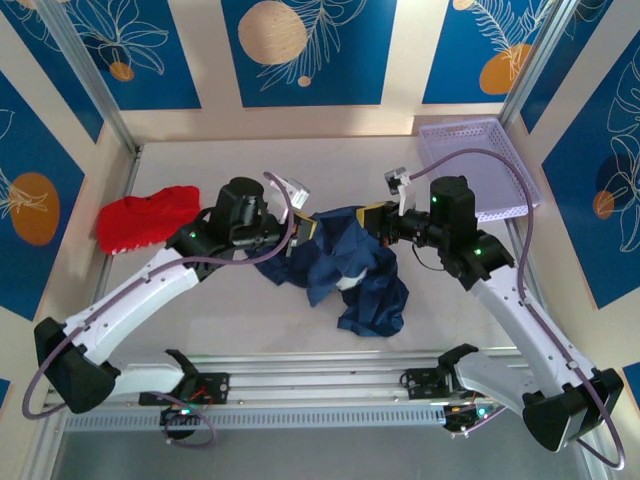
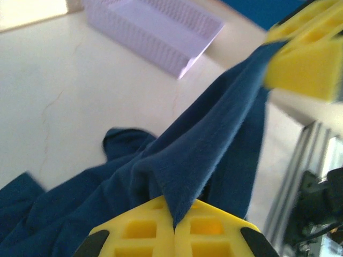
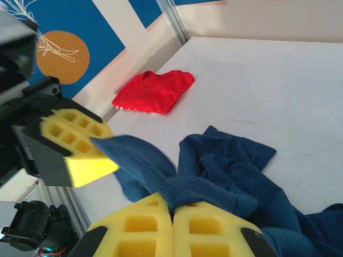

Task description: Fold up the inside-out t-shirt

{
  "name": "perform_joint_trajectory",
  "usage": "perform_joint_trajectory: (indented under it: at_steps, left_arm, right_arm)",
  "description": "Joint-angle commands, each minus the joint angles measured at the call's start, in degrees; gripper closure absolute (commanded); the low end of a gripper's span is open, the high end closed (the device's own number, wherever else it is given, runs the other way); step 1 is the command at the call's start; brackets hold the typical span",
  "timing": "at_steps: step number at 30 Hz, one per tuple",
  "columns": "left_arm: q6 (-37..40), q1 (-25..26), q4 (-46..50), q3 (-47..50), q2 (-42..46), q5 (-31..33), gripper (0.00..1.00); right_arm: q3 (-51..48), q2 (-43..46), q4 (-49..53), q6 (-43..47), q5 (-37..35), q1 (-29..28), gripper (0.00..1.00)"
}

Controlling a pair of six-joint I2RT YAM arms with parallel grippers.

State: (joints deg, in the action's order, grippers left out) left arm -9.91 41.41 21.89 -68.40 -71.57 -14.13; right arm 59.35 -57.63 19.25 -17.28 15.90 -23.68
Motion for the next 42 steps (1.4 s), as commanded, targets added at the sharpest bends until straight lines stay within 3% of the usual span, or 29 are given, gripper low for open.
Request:
perform_joint_trajectory:
  at_steps: [1, 3, 9, 18, 25, 32, 42]
  left_arm:
    - [4.0, -0.8, 6.4, -1.6, -1.6, 7.3, 1.00]
    - [5.0, -0.7, 6.5, -1.5, -3.2, 6.3, 1.00]
    - [2.9, -0.7, -2.2, 1.9, -4.7, -5.6, 1.00]
    - [1.9, -0.7, -4.1, 3.5, -2.7, 1.3, 1.00]
    - [0.9, -0.7, -7.9, 4.8, 1.0, -1.4, 1.00]
    - [1.1, -0.7, -6.8, 2.5, 0.6, -2.6, 1.00]
    - [1.0, -0.7, -5.7, 0.3, -0.7, -2.9, 1.00]
  right_arm:
    - [1.9, -0.4, 1.6, -0.2, -0.3, 0.6, 1.00]
    - [2.2, -1.0, 1.9, -2.1, 1.7, 1.8, 1.00]
    - [1.4, -2.2, -1.5, -8.3, 6.8, 3.4, 1.00]
    - [3.7, -5.7, 5.0, -5.1, 3.8, 3.6, 1.00]
    - [1.9, -5.1, 8.9, -1.6, -0.6, 2.9, 0.86]
    - [0.1, -3.1, 11.4, 1.4, -11.7, -1.1, 0.68]
    - [-4.0, -2.1, 4.6, 4.3, -9.3, -5.8, 0.57]
